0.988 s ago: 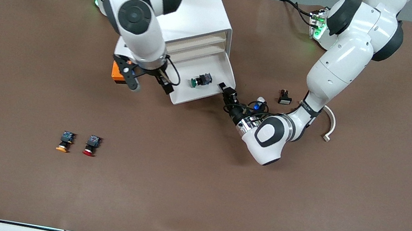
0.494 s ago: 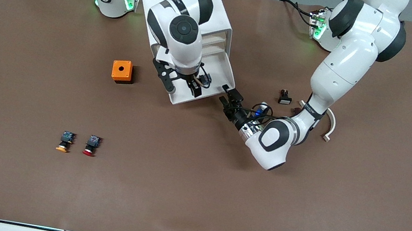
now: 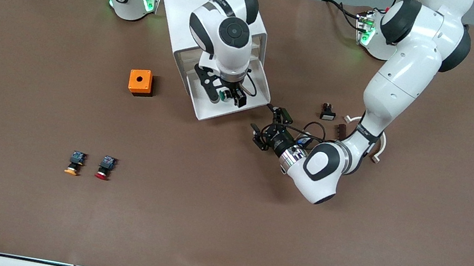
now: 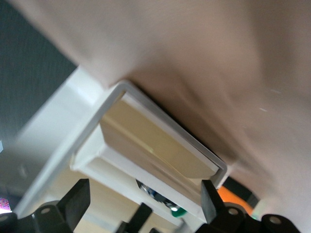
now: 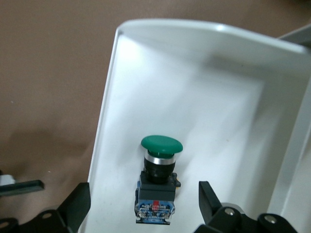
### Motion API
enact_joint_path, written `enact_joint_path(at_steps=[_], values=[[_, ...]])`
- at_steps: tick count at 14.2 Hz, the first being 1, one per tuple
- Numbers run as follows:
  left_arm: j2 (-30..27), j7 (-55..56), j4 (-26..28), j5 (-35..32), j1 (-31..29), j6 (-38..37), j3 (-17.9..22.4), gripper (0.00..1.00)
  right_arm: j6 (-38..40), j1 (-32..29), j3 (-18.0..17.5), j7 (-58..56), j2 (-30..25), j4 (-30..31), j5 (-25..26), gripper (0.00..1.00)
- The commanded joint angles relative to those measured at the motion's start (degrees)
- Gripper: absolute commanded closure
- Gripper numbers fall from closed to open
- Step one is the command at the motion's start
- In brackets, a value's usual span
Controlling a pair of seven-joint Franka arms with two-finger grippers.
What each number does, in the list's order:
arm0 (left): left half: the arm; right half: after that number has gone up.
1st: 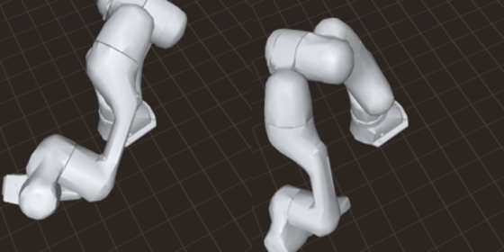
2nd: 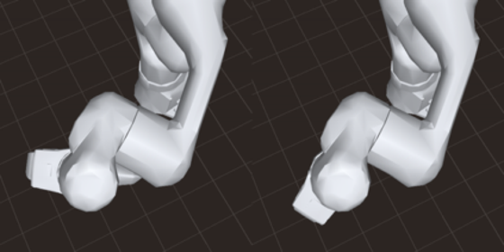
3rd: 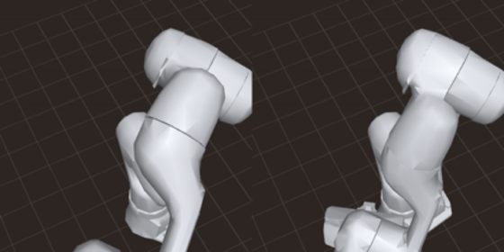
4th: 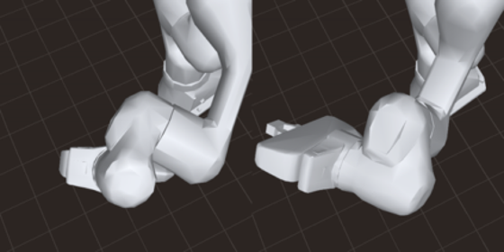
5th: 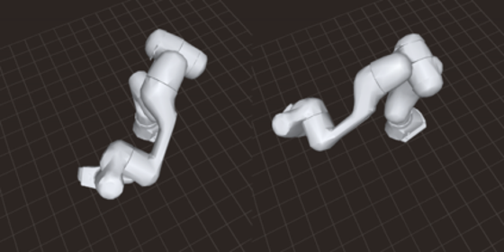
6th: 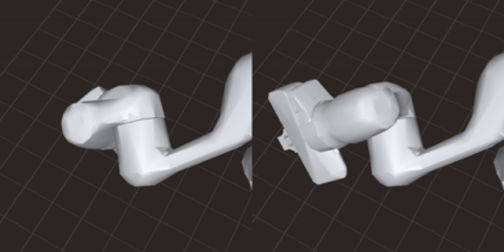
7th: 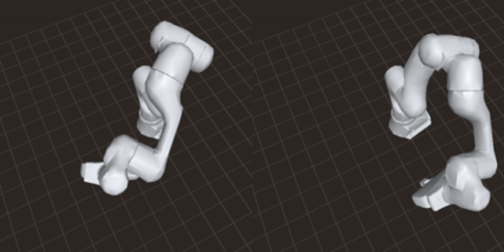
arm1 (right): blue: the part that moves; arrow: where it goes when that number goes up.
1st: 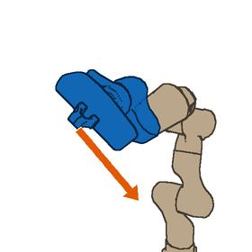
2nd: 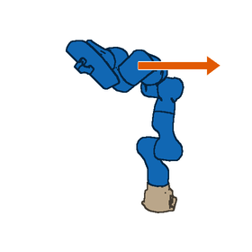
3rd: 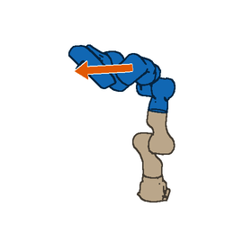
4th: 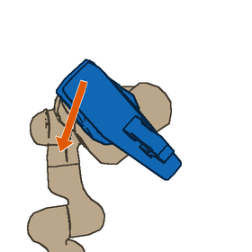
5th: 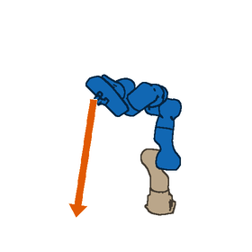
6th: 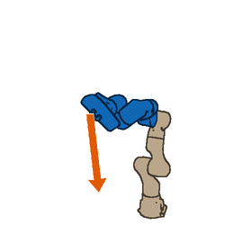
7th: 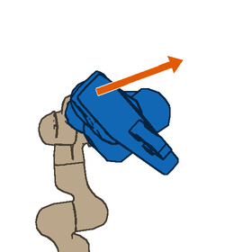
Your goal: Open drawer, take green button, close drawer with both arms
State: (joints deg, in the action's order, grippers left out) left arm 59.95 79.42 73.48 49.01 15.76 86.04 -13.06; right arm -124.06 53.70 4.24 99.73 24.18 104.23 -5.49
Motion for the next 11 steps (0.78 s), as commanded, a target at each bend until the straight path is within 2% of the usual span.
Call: enact_joint_path(at_steps=[1,4,8,9,11], values=[[-1.2,-12.6,-1.6,-5.0,0.1,1.8,0.7,0.0,-1.3,1.3,0.6,1.3,1.2,0.4,0.2,0.02],[-4.4,-21.5,-1.7,-8.2,0.8,6.7,3.2,0.01,-1.8,2.2,0.6,1.3,2.3,0.4,0.2,0.03],[-6.9,-22.2,-1.6,-18.2,0.9,13.0,2.6,0.01,-1.5,2.3,0.6,1.3,2.9,0.5,0.2,0.13],[-8.0,-22.3,-1.4,-22.0,1.2,15.3,2.3,0.01,-1.5,2.3,0.6,1.3,3.0,0.5,0.2,0.16],[-9.4,-22.3,-1.2,-27.6,1.9,19.9,1.8,0.01,-1.4,2.3,0.6,1.3,3.5,0.4,0.2,0.3]])
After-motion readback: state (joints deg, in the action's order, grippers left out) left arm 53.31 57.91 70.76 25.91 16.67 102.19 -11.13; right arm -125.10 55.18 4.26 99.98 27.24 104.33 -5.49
